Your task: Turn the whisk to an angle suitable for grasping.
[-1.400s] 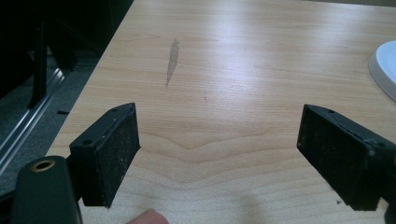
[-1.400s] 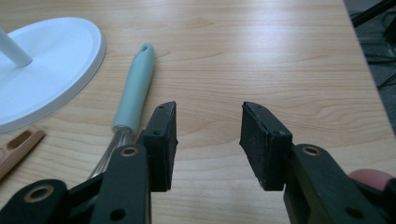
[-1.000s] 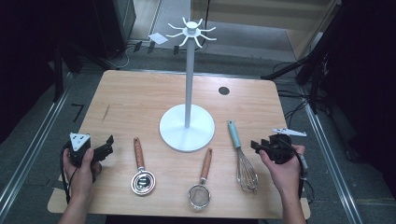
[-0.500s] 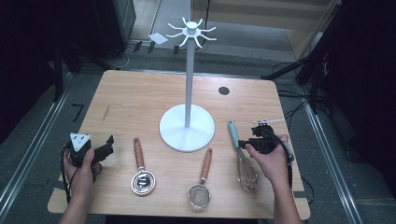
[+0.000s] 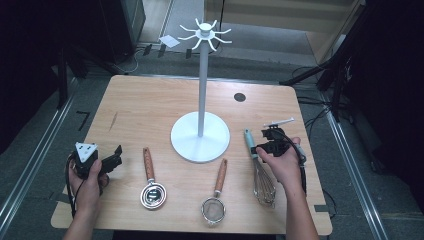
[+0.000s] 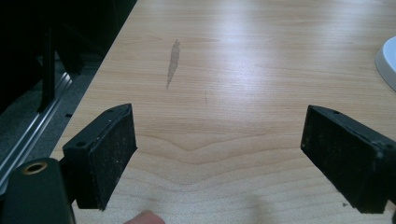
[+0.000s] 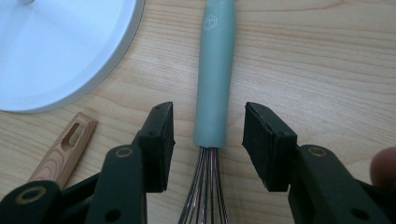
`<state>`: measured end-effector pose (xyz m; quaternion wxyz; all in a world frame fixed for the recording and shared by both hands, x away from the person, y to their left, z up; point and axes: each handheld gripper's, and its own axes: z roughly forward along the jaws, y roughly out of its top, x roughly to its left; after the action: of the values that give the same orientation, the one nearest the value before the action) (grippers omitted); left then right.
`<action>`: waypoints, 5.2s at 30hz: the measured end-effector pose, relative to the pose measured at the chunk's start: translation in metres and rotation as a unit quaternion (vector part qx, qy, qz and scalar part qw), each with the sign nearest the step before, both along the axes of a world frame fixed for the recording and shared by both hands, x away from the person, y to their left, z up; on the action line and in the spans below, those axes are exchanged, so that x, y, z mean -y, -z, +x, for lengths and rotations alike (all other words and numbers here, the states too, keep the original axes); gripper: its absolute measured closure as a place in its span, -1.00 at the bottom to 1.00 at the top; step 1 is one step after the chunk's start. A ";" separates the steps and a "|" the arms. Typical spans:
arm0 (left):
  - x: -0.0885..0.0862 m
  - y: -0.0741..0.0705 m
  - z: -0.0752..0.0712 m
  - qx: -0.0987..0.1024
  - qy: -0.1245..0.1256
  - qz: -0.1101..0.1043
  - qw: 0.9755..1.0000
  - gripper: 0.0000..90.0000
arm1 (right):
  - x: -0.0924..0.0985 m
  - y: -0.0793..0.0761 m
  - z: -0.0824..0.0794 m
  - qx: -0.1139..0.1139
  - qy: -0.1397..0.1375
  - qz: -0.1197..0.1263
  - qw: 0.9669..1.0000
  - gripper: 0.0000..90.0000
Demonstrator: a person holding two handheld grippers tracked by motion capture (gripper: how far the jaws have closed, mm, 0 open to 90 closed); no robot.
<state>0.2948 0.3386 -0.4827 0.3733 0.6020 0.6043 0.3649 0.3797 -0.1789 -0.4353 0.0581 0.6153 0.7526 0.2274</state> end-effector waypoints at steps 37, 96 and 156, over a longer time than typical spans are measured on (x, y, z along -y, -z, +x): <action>0.002 0.000 -0.011 -0.006 0.007 0.021 1.000 -0.75 | -0.018 0.031 0.024 -0.064 0.026 -0.030 0.997 0.53; -0.001 0.000 -0.011 -0.008 0.001 0.020 1.000 -0.75 | -0.024 -0.020 -0.018 0.197 0.017 0.021 0.980 0.58; -0.002 0.000 -0.010 -0.008 -0.001 0.016 1.000 -0.75 | -0.073 -0.093 -0.064 0.460 -0.103 0.181 0.863 0.58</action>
<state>0.2847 0.3402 -0.4828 0.3587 0.6104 0.6015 0.3701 0.3159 -0.1058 -0.3422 0.2618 0.3596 0.6450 0.6214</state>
